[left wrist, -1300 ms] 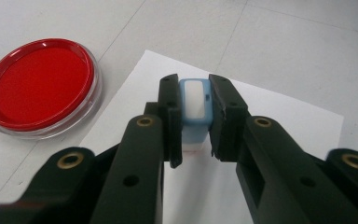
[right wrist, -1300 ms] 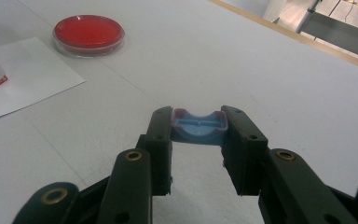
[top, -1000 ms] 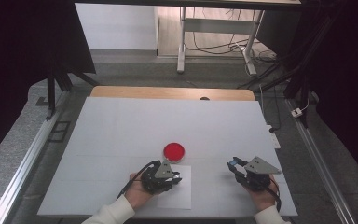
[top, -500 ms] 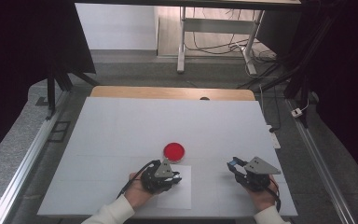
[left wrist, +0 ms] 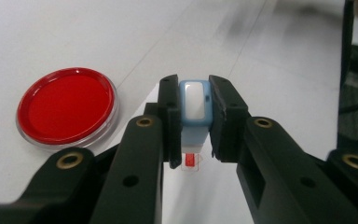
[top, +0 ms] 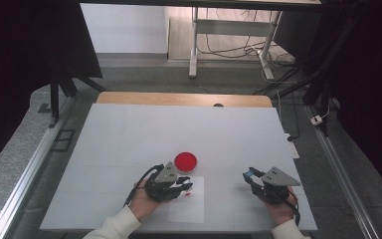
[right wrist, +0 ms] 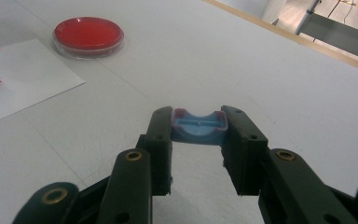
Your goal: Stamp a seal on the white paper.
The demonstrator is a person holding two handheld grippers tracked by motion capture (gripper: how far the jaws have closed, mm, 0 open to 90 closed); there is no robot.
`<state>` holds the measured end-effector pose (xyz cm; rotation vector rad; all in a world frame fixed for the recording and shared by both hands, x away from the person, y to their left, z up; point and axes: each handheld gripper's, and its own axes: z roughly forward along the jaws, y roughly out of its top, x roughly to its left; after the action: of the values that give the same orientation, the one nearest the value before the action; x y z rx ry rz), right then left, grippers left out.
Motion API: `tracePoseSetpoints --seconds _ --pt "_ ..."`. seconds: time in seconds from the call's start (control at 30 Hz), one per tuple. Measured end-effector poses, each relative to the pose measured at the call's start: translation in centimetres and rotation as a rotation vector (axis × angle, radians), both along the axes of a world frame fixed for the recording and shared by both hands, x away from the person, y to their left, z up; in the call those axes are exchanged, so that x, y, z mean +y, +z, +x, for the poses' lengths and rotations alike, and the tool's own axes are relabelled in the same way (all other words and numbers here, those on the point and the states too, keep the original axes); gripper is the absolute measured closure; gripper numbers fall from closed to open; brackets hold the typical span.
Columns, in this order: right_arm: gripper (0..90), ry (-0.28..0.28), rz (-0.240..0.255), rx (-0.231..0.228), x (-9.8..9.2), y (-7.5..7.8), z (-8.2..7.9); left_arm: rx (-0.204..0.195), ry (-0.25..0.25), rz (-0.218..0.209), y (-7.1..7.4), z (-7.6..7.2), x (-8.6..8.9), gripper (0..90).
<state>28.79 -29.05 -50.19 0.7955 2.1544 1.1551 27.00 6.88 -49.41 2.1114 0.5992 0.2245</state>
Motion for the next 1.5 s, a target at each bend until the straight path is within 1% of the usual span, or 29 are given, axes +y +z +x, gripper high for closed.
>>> tracePoseSetpoints --seconds 0.1,0.17,0.3,0.47,0.57,0.8,0.97,1.1,1.17,1.3,1.47,1.5 --pt "64.2 0.001 0.007 0.000 0.0 -0.1 0.1 0.003 0.012 -0.012 0.1 0.1 0.2 75.8" --pt "64.2 0.000 0.000 0.003 0.0 -0.1 0.1 0.005 0.018 -0.020 0.1 0.2 0.4 75.7" --pt "64.2 0.000 0.005 0.003 -0.1 0.0 0.1 0.003 0.022 -0.036 0.3 0.3 0.6 75.7" --pt "64.2 0.001 0.004 0.002 -0.1 0.0 0.1 0.011 0.032 -0.070 0.9 0.3 1.2 75.6" --pt "64.2 0.001 0.005 0.003 -0.1 -0.1 0.1 0.024 0.044 -0.109 1.4 0.4 1.7 75.6" --pt "64.2 0.003 0.009 0.003 0.0 -0.1 0.1 0.053 0.094 -0.193 2.5 0.7 3.6 75.5" --pt "64.2 0.002 0.004 0.005 -0.1 -0.1 0.2 0.054 0.136 -0.219 3.0 1.0 4.9 75.5" --pt "64.2 0.005 0.006 0.005 -0.1 -0.2 0.2 0.067 0.151 -0.253 3.2 1.2 5.8 75.5" --pt "64.2 0.005 0.005 0.005 0.0 -0.2 0.2 0.054 0.162 -0.245 3.4 1.2 6.1 75.4" --pt "64.1 0.004 0.004 0.005 0.0 -0.2 0.2 0.045 0.168 -0.255 3.7 1.2 6.6 75.4" --pt "64.1 0.003 0.002 0.003 0.0 -0.2 0.2 0.047 0.179 -0.261 3.7 1.3 7.0 75.4" --pt "64.1 0.005 0.007 0.001 0.0 -0.2 0.2 0.048 0.181 -0.263 3.7 1.3 7.0 75.4"
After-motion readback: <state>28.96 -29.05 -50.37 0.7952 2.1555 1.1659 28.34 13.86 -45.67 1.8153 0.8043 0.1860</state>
